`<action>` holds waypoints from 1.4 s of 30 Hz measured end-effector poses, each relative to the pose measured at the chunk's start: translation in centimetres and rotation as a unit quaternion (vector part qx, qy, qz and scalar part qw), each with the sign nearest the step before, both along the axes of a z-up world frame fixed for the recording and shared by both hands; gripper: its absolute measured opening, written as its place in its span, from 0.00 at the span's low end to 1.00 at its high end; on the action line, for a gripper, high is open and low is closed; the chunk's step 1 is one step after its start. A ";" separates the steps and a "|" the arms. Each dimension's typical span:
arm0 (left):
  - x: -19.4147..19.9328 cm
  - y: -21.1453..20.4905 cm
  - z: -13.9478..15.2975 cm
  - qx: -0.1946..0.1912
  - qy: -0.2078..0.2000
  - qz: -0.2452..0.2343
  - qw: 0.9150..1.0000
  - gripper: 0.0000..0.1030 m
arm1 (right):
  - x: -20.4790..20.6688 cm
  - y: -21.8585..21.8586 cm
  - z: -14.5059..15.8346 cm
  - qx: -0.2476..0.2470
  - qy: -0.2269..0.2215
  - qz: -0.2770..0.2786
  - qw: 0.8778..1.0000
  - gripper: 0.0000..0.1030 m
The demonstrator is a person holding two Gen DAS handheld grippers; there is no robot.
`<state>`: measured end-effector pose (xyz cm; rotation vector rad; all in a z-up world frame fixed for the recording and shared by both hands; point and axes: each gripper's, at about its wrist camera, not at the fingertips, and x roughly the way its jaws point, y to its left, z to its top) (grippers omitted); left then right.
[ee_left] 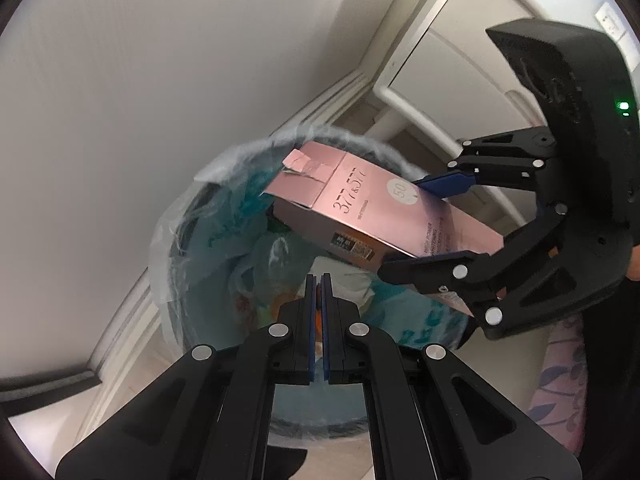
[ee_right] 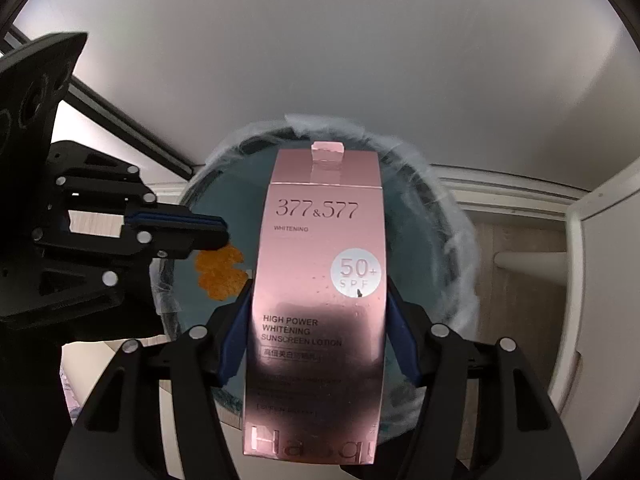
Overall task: Collect trash
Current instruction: 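Open both grippers to drop the pink box and crumbs into the bin, then move both tools back over the nightstand toward the red wrapper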
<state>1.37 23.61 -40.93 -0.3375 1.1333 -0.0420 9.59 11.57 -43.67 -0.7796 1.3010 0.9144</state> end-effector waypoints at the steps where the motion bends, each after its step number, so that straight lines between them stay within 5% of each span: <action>1: 0.1 0.1 -0.5 -0.005 0.005 0.001 1.000 0.01 | 0.1 0.2 -0.5 -0.003 0.003 0.000 1.000 0.56; 18: 0.7 0.1 -3.2 -0.012 0.022 -0.009 1.000 0.01 | 2.6 1.1 -4.2 -0.001 0.009 0.001 1.000 0.57; 21: 0.6 0.1 -3.4 -0.012 0.023 -0.008 1.000 0.02 | 2.2 1.6 -4.3 -0.004 -0.015 0.009 1.000 0.79; 22: 0.4 0.1 -3.4 -0.003 0.025 -0.005 1.000 0.09 | 2.1 1.8 -4.2 -0.005 -0.027 0.015 1.000 0.87; 26: 0.0 0.8 -2.9 0.011 0.019 0.015 1.000 0.50 | 1.9 1.7 -3.6 -0.007 -0.045 0.036 0.998 0.93; 29: -0.1 1.5 -2.7 0.024 0.016 0.034 0.999 0.67 | 2.3 1.5 -2.9 -0.001 -0.050 0.037 0.998 0.93; 35: -0.3 2.1 -1.2 0.037 -0.010 0.049 0.998 0.83 | 2.0 0.1 -0.3 0.031 -0.053 0.031 0.998 0.93; 42: -0.3 1.2 0.4 0.045 -0.028 0.040 0.998 0.89 | 1.4 -0.7 3.2 0.069 -0.060 0.020 0.996 0.93</action>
